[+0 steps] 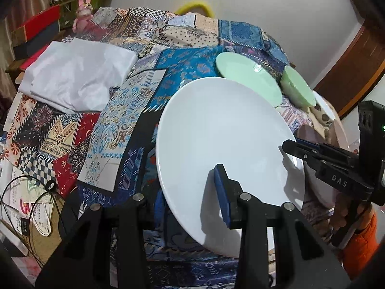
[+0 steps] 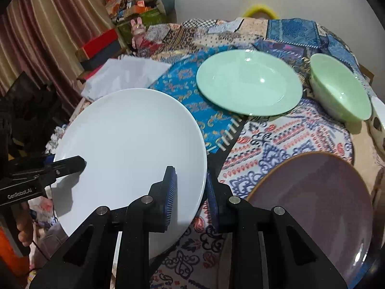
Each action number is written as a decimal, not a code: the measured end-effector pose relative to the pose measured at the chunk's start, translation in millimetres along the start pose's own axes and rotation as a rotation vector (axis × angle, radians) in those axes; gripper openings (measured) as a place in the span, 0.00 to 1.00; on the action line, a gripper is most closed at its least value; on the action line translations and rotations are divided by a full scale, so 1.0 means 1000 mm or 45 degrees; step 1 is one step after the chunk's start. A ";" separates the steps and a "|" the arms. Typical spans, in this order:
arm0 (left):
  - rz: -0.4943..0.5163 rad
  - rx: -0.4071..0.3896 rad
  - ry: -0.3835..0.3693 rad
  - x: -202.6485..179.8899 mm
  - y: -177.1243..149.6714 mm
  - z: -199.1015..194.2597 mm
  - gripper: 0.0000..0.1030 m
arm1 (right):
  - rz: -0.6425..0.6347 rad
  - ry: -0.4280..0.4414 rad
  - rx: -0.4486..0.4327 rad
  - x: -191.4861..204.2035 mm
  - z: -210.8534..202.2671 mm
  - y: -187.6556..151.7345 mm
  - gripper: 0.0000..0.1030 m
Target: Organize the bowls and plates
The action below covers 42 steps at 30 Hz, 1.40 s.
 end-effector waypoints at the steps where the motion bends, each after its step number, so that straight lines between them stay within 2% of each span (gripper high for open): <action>1: 0.005 -0.009 -0.003 -0.003 0.002 -0.002 0.37 | 0.002 -0.003 -0.013 -0.001 -0.004 0.001 0.23; 11: 0.083 -0.058 -0.055 -0.050 0.017 -0.015 0.37 | 0.056 -0.035 -0.124 -0.024 -0.045 0.005 0.23; 20: 0.147 -0.058 -0.112 -0.096 0.020 -0.014 0.37 | 0.116 -0.082 -0.191 -0.055 -0.080 -0.006 0.23; 42: 0.283 0.057 -0.174 -0.181 0.004 0.024 0.37 | 0.281 -0.150 -0.195 -0.122 -0.115 -0.056 0.23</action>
Point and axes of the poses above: each gripper's, at about its wrist camera, not at the fingertips, and z roughly the way its jaws point, x to its left, y to its top, the point moved 8 cm from there along z, roughly the way its jaws point, and after that the axes turned 7 degrees about y, right-handed, at the moved point
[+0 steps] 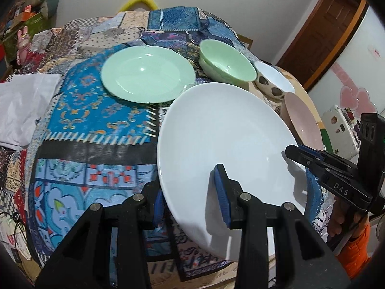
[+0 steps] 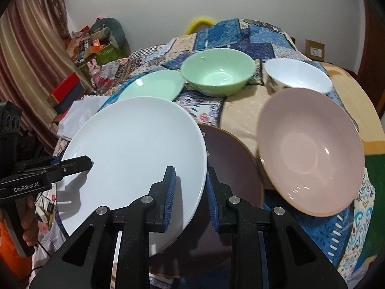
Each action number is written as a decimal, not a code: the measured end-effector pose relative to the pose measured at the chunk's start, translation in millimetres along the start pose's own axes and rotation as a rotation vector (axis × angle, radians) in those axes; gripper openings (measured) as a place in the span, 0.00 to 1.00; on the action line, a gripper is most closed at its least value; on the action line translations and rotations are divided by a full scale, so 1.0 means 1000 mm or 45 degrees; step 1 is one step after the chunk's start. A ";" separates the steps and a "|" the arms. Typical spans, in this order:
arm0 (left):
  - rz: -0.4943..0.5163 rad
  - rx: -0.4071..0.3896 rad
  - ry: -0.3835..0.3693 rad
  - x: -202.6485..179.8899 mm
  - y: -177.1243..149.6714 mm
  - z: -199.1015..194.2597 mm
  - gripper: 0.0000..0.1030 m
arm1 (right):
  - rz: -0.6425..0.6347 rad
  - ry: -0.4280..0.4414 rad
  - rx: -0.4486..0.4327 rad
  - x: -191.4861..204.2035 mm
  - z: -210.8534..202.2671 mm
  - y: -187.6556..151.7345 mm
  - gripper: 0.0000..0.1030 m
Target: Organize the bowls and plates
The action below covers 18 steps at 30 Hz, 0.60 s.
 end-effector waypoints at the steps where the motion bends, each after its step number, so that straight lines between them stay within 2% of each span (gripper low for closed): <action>1: 0.005 0.003 -0.002 -0.002 0.001 0.002 0.37 | 0.008 -0.006 0.001 -0.003 -0.001 -0.002 0.23; 18: 0.053 0.053 -0.028 -0.028 0.001 0.030 0.37 | 0.070 -0.062 0.025 -0.032 -0.010 -0.016 0.23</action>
Point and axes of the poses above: each gripper's, at about its wrist camera, not at the fingertips, and z roughly the way its jaws point, x to its left, y to its top, the point moved 8 cm from there along z, roughly the way its jaws point, and after that the axes turned 7 degrees about y, right-handed, at the moved point
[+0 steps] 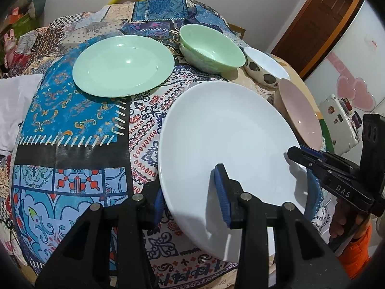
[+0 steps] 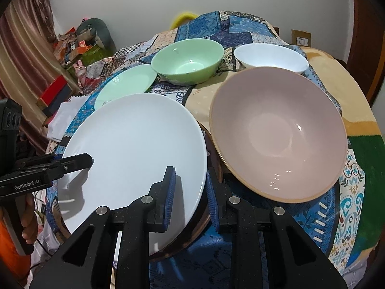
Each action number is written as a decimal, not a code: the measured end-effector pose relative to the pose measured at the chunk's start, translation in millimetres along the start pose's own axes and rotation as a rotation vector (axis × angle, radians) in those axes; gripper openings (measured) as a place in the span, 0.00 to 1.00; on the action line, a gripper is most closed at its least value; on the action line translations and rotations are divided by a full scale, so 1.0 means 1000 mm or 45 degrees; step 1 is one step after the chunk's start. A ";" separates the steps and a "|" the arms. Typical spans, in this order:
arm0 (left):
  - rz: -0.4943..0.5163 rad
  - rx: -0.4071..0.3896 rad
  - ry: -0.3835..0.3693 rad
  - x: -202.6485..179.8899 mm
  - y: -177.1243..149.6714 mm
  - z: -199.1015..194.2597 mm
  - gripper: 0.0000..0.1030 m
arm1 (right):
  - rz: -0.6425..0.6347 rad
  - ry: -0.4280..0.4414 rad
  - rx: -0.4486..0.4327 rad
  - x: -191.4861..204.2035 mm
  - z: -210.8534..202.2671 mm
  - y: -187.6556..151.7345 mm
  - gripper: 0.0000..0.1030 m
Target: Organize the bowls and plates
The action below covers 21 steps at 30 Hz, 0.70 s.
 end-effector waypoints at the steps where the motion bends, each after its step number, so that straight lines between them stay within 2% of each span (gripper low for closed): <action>1: 0.006 -0.004 0.009 0.000 0.000 0.000 0.37 | 0.003 0.000 0.003 -0.001 0.000 -0.001 0.22; 11: 0.015 0.034 0.064 0.004 -0.004 0.016 0.37 | 0.014 -0.011 0.003 -0.005 0.000 -0.003 0.22; 21: 0.028 0.044 0.051 0.003 -0.005 0.019 0.37 | 0.008 -0.027 -0.006 -0.005 -0.002 -0.003 0.22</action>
Point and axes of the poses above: each gripper's, at about its wrist camera, not at the fingertips, and z roughly the way its jaws point, x to its left, y to its top, the point moved 8 cm from there along z, roughly the way its jaws point, and after that the axes turned 7 degrees about y, right-handed, at the moved point
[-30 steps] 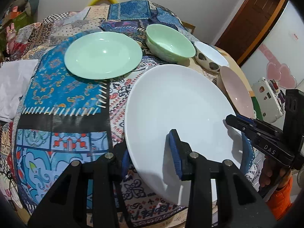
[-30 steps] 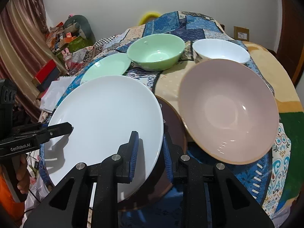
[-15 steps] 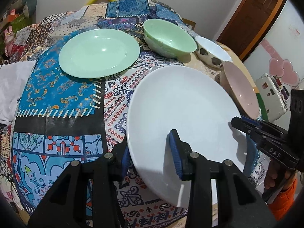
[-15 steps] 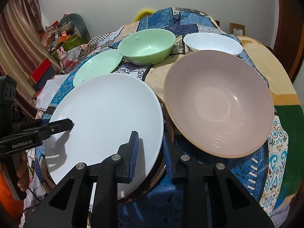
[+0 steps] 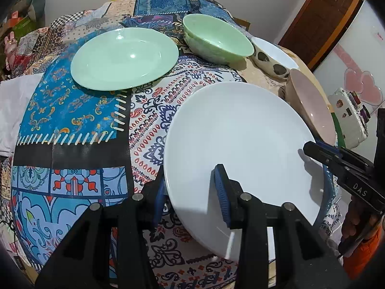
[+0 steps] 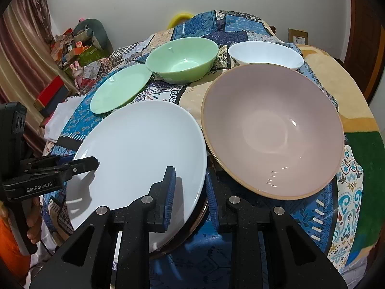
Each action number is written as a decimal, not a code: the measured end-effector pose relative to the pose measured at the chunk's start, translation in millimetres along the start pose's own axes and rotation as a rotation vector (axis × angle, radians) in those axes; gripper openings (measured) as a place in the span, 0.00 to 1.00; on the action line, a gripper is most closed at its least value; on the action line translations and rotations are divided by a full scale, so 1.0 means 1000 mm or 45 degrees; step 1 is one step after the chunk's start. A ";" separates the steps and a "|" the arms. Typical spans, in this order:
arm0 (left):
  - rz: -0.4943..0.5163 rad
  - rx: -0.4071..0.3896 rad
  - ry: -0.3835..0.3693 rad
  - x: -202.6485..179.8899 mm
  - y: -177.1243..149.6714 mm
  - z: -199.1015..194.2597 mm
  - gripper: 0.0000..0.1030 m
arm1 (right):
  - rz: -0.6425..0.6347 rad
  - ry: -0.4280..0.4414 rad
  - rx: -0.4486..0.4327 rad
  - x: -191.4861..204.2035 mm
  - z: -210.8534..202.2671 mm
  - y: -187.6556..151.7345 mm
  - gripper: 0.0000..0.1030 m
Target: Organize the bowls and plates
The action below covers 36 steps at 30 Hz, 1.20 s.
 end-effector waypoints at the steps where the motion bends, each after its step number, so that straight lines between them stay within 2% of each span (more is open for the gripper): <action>1: 0.007 -0.004 0.006 -0.001 0.000 0.000 0.37 | -0.006 -0.011 0.001 0.000 0.000 0.000 0.23; 4: 0.031 -0.015 0.032 -0.003 0.000 0.000 0.37 | -0.025 -0.032 -0.006 -0.002 -0.002 0.001 0.23; 8: 0.017 -0.018 0.015 0.000 0.000 -0.002 0.37 | -0.052 -0.021 -0.019 0.003 -0.007 0.004 0.23; 20: -0.004 -0.186 0.094 0.023 0.025 -0.052 0.37 | -0.155 -0.003 -0.089 0.033 -0.014 0.027 0.23; 24: -0.021 -0.244 0.135 0.038 0.037 -0.068 0.47 | -0.184 0.030 -0.112 0.047 -0.011 0.042 0.23; 31: -0.046 -0.308 0.208 0.069 0.066 -0.085 0.51 | -0.239 0.071 -0.153 0.071 -0.001 0.072 0.24; 36: -0.075 -0.340 0.250 0.091 0.086 -0.087 0.60 | -0.258 0.093 -0.155 0.084 0.015 0.093 0.29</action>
Point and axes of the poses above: each gripper's, at about its wrist camera, not at the fingertips, and z roughly the way its jaws point, x to its left, y to its top, the point moved 8 cm from there along z, roughly the way its jaws point, and after that the axes turned 7 degrees about y, right-handed, at the moved point
